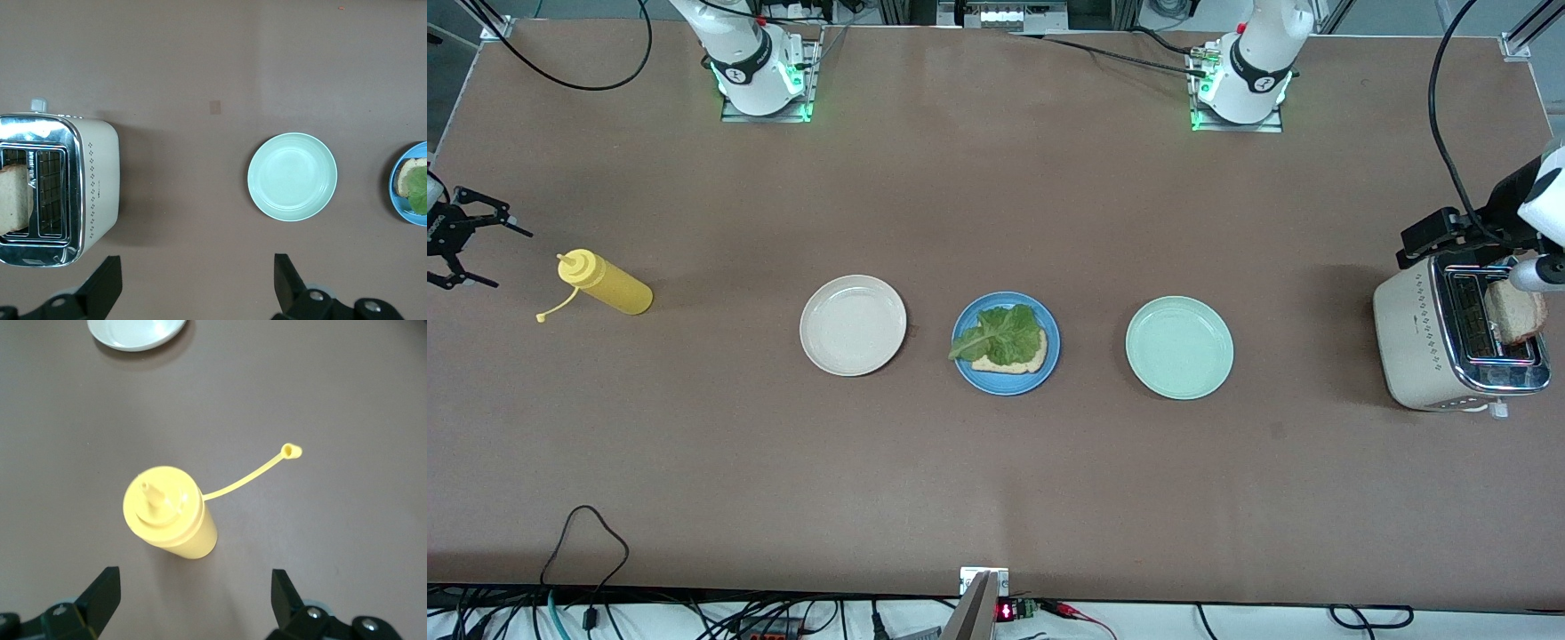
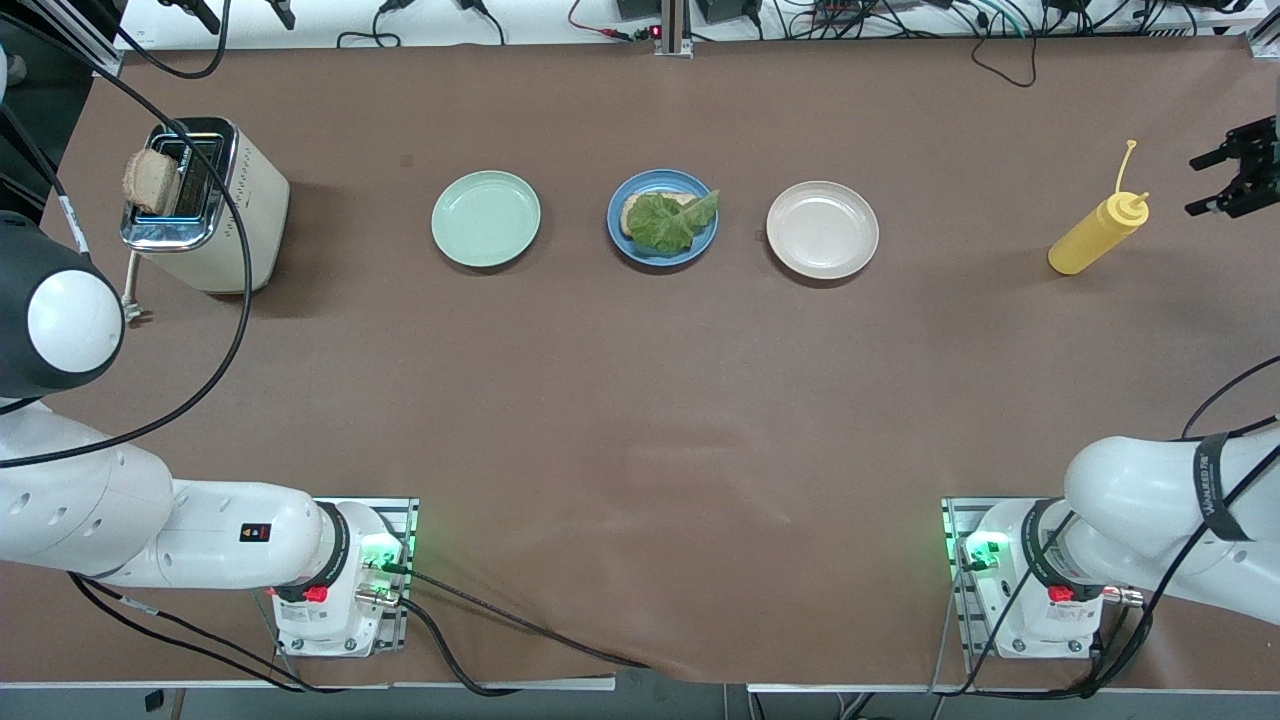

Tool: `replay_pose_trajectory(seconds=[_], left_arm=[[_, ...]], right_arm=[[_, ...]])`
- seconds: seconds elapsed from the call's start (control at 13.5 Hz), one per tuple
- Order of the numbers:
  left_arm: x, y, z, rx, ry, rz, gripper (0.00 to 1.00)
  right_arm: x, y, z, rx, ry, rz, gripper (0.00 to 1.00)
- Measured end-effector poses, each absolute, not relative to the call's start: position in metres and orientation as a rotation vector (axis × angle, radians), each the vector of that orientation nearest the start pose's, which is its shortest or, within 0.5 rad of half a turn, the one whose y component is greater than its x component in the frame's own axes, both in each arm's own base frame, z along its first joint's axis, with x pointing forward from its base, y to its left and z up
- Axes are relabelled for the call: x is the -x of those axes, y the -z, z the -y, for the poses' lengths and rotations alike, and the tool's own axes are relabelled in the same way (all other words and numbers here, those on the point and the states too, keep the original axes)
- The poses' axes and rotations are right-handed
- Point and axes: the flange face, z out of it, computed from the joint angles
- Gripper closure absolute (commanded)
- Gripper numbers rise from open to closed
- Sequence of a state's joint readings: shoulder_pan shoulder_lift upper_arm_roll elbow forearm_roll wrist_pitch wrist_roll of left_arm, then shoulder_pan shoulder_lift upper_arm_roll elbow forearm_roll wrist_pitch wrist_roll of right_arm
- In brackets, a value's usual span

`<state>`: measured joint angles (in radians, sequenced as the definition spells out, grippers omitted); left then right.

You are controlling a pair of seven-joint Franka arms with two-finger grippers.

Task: Make sandwich in blue plate with both arms
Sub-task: 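Grasp the yellow squeeze bottle with the right gripper and lift it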

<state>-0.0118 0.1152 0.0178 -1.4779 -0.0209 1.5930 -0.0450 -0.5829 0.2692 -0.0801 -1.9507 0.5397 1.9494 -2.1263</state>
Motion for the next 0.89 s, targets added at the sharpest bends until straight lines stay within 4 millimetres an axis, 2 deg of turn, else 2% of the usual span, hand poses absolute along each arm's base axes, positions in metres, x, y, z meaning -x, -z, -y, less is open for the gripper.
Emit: replay_pose_trajectory(seconds=[0.22, 0.37, 0.67, 0.89], left_arm=[[-0.592, -0.604, -0.002, 3.159, -0.001, 0.085, 0.00], [-0.592, -0.604, -0.002, 3.159, -0.001, 0.086, 0.00], [-0.592, -0.604, -0.004, 3.159, 0.000, 0.091, 0.00], [-0.592, -0.605, -0.005, 3.158, -0.001, 0.092, 0.00]], right_arm=[[-0.469, -0.277, 0.338, 2.159, 0.673, 1.518, 0.00], [-0.464, -0.244, 0.336, 2.067, 0.759, 1.494, 0.00], [-0.470, -0.211, 0.325, 1.921, 0.913, 1.502, 0.00], [-0.471, -0.188, 0.330, 1.872, 0.966, 1.504, 0.00]])
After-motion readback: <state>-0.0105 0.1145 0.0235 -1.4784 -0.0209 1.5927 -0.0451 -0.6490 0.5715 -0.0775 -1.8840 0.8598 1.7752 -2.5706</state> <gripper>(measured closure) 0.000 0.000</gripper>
